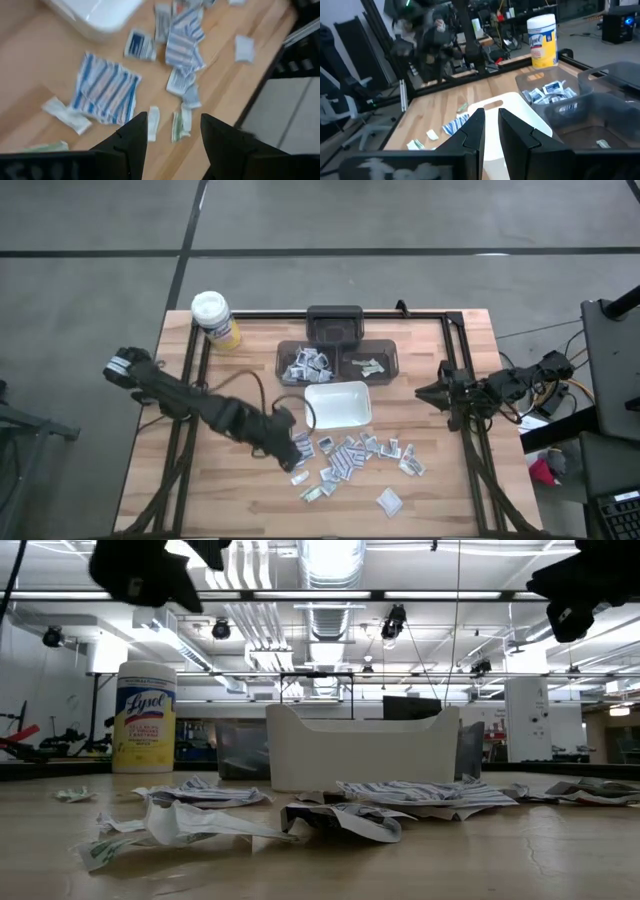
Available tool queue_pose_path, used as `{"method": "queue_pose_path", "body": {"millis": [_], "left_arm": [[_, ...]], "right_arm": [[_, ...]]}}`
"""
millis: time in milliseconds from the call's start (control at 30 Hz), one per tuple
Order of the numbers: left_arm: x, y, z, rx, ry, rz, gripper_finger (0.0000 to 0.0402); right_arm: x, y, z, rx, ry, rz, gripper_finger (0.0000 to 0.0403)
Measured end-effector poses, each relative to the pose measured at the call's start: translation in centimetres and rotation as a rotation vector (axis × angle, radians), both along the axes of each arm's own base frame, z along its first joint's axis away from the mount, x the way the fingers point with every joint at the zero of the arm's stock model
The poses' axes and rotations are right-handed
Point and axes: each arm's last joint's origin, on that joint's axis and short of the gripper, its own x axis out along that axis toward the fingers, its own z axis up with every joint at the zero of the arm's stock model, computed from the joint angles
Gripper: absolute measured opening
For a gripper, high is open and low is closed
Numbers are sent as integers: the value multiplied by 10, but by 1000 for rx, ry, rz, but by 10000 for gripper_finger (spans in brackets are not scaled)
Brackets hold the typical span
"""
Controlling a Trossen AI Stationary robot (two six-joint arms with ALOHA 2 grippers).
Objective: Pick & Place First Aid Supplies
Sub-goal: Put the alcohol pad into the bottom left black bin
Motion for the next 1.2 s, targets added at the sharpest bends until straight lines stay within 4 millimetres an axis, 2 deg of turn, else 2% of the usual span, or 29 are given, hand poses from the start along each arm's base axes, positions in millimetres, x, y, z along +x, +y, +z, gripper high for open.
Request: {"method": "queue_pose_path", "body": {"millis": [200, 367, 500, 633, 800, 1000, 1200], "left_arm": [[16, -28, -32, -37, 47, 22, 177], [29, -36, -52, -25, 58, 19, 177], [42, -39, -65, 92, -16, 11, 177], [56, -44, -74, 199, -113, -91, 177], [66, -52, -82, 146, -168, -136, 177], [68, -59, -91, 122, -160, -161, 177], [69, -60, -97, 148, -149, -203, 177]], "right_arm": [[-2, -1, -4, 5, -15, 0, 52], [0, 0, -9, -5, 8, 0, 52], [0, 0, -10, -4, 11, 0, 52], [0, 0, -10, -4, 9, 0, 52], [0, 0, -10, -11, 10, -5, 52], [0, 0, -10, -83, 13, -2, 52], [0, 0, -10, -83, 13, -2, 52]]}}
